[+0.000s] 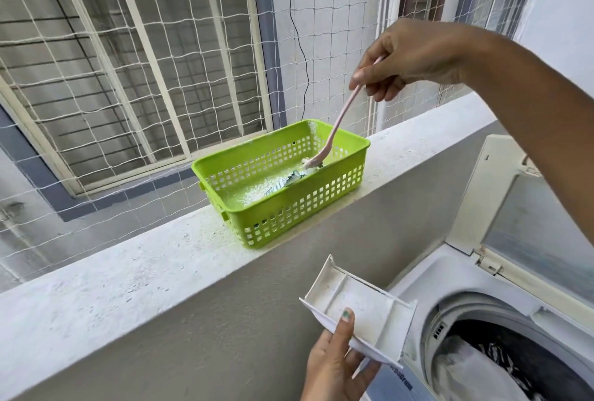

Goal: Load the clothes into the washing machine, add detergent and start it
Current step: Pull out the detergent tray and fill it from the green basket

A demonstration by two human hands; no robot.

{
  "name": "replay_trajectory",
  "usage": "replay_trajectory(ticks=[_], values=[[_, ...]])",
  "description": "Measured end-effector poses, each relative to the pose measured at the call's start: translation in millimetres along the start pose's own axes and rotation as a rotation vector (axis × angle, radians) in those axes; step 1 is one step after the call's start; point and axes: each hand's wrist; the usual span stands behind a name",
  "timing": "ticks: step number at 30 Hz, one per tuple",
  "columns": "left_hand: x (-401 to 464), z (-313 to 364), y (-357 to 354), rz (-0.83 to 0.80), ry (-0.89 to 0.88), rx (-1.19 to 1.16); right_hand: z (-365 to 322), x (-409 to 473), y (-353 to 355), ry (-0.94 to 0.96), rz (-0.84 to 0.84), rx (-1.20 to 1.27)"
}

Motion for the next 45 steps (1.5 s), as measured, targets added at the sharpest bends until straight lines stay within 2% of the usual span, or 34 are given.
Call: replay_trajectory(ticks=[12, 20, 25, 28, 32, 40, 44, 45], values=[[1, 0, 5, -0.025, -0.063, 0.155, 13, -4, 5, 0.003, 0.083, 0.027], [-3, 2, 3, -0.077, -0.116, 0.254, 27, -14, -18, 0.015, 0.129, 0.020], [-5, 4, 6, -0.078, -0.108, 0.275, 42, -15, -36, 0.057, 0.338, 0.062], [-8, 3, 8, -0.057, -0.110, 0.309, 58, -14, -55, 0.096, 0.423, -0.053], [-12, 6, 7, -0.031, -0.124, 0.312, 77, -17, -78, 0.075, 0.407, -0.224], [-14, 9, 6, 0.001, -0.111, 0.253, 82, -24, -91, 0.084, 0.348, -0.287], [-17, 14, 4, -0.011, -0.139, 0.261, 77, -55, -88, 0.140, 0.614, -0.161], [-17, 15, 2, -0.018, -0.149, 0.262, 77, -69, -88, 0.135, 0.633, -0.110]])
Point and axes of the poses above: each hand's wrist, its own x-axis towards the middle knuckle, its own y-axis out of the back of the hand, z = x × y, and after that the axes turned 14 degrees about z, right-handed
